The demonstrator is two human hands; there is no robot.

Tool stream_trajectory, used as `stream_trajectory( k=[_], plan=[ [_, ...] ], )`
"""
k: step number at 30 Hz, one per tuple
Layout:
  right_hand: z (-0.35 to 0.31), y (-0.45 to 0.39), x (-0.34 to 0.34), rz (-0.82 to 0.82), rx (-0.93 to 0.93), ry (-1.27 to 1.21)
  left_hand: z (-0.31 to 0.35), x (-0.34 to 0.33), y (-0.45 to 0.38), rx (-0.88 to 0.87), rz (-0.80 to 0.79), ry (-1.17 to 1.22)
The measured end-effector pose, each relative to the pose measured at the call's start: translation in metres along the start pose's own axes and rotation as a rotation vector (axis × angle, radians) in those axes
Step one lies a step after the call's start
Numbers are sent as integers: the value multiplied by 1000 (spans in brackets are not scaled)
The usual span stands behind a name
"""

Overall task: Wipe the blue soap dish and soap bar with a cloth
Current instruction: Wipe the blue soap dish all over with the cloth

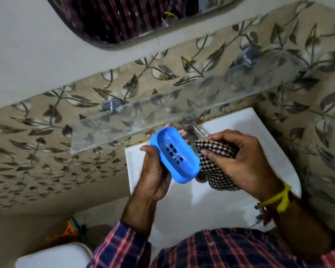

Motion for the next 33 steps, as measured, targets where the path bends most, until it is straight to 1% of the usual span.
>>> stream_trajectory(
  k=[2, 5, 7, 9, 11, 15, 16, 18, 20, 22, 23, 24, 27, 28, 31, 33],
  plan=[
    [-23, 10, 0, 70, 101, 167, -11, -5, 2, 70, 37, 125],
    [-51, 20, -8, 94, 231, 471, -20, -8, 4, 115, 84, 228],
    [-60, 17, -18, 90, 266, 579, -28, -16, 7, 146, 54, 236],
    [-66, 12, -31, 67, 287, 649, -32, -21, 9, 135, 0, 234],
    [-64, 11, -43, 29, 254, 676, -34, -26, 12, 125, -23, 242],
    [-53, 9, -55, -15, 191, 602, -40, -23, 16, 139, 6, 243],
    [-52, 10, -60, -53, 197, 578, -40, -22, 17, 141, 7, 251],
    [-52, 20, -69, -175, 268, 572, -39, -19, 16, 136, -10, 284],
    [-52, 28, -70, -251, 351, 658, -41, -22, 17, 135, -49, 317],
    [-49, 20, -60, -191, 333, 725, -48, -27, 19, 170, -39, 302],
    [-49, 15, -57, -150, 306, 717, -50, -28, 19, 184, -29, 296],
    [-51, 14, -59, -142, 298, 698, -51, -27, 18, 188, -28, 296],
    [-55, 33, -74, -265, 427, 710, -40, -23, 16, 158, -49, 306],
    [-54, 38, -73, -283, 452, 725, -40, -22, 17, 159, -52, 306],
    [-48, 22, -65, -229, 357, 715, -49, -24, 23, 201, -26, 299],
    [-49, 24, -75, -276, 374, 737, -53, -23, 24, 223, -27, 296]
  ],
)
Point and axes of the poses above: each hand's wrist, its own y-axis away from the middle knuckle, its own x-axis out of the back of the hand, z = x × y, the point moved 9 cm from there along -y, towards the middle knuckle, and after that the axes turned 2 degrees about -z, right-handed, at the moved point
